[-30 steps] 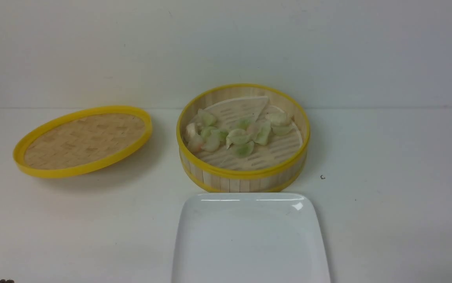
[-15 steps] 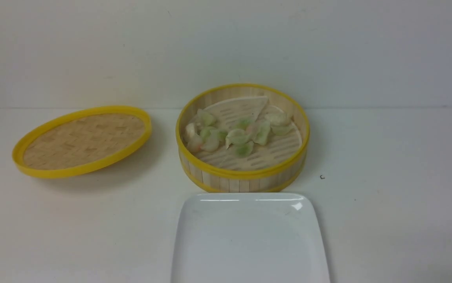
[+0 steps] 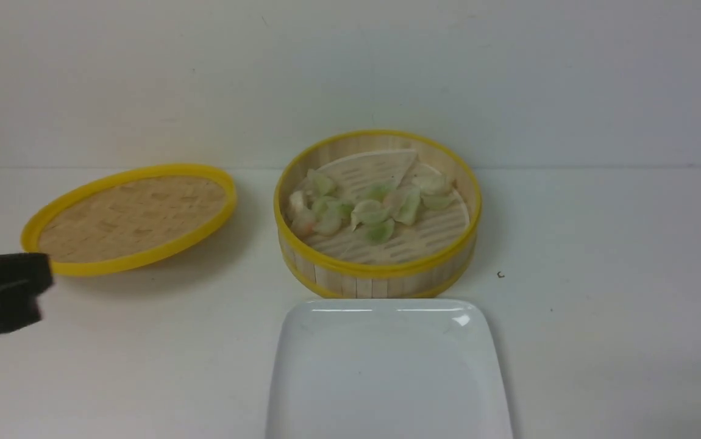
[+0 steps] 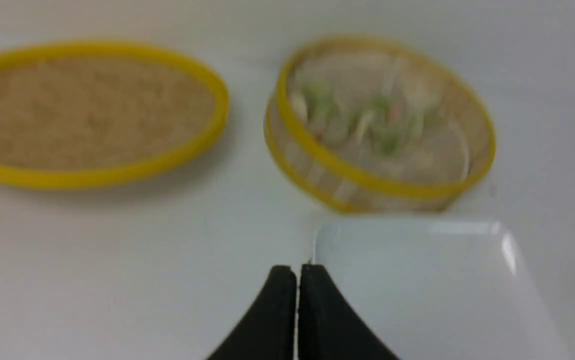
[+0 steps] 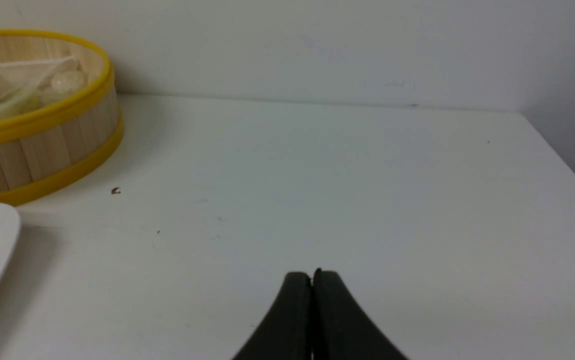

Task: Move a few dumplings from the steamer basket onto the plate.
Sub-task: Use the left arm to grab a dumpling from the steamer

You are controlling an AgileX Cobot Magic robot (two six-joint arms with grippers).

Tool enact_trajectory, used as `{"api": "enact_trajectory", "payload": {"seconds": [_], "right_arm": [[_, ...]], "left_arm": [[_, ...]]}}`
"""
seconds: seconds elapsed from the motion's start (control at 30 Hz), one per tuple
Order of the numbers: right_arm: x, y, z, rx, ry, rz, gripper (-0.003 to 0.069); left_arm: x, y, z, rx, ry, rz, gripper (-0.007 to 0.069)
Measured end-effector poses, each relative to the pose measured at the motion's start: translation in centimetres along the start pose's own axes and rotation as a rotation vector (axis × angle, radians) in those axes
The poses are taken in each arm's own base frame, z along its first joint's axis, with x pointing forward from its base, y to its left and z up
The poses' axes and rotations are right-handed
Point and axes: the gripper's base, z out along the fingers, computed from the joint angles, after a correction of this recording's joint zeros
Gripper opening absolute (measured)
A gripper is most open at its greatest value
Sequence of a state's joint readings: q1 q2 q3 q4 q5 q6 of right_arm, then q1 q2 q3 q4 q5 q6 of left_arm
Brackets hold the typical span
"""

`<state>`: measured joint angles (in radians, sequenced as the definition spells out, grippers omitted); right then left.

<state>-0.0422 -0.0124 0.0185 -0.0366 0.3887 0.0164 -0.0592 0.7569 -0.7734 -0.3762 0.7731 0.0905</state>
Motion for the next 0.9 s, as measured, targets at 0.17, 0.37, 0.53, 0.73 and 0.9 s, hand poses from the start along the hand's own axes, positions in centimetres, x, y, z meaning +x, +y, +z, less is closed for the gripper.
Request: {"api": "enact_trajectory", "payload": {"seconds": [0.17, 0.37, 0.53, 0.73, 0.9], "right_arm": [[0.0, 0.0, 0.0, 0.000, 0.000, 0.000, -0.0015], [0.0, 0.0, 0.0, 0.000, 0.000, 0.000, -0.0015], [0.0, 0.0, 0.0, 0.000, 0.000, 0.000, -0.0015], [0.0, 0.0, 0.0, 0.000, 0.000, 0.000, -0.0015], [0.0, 0.0, 0.0, 0.000, 0.000, 0.000, -0.0015]], "left_arm": [[-4.1, -0.3, 8.0, 0.101, 0.328, 0.133, -0.0006], [-6.4, -3.4, 15.8, 0.169, 0.454, 0.293, -0.0006], [-8.2, -6.0, 20.1, 0.179, 0.444, 0.411, -0.0006], [-9.1, -6.7, 25.9, 0.174, 0.400, 0.507, -0.0003], [-8.5, -6.1, 30.6, 0.156, 0.361, 0.550, 0.0083]]}}
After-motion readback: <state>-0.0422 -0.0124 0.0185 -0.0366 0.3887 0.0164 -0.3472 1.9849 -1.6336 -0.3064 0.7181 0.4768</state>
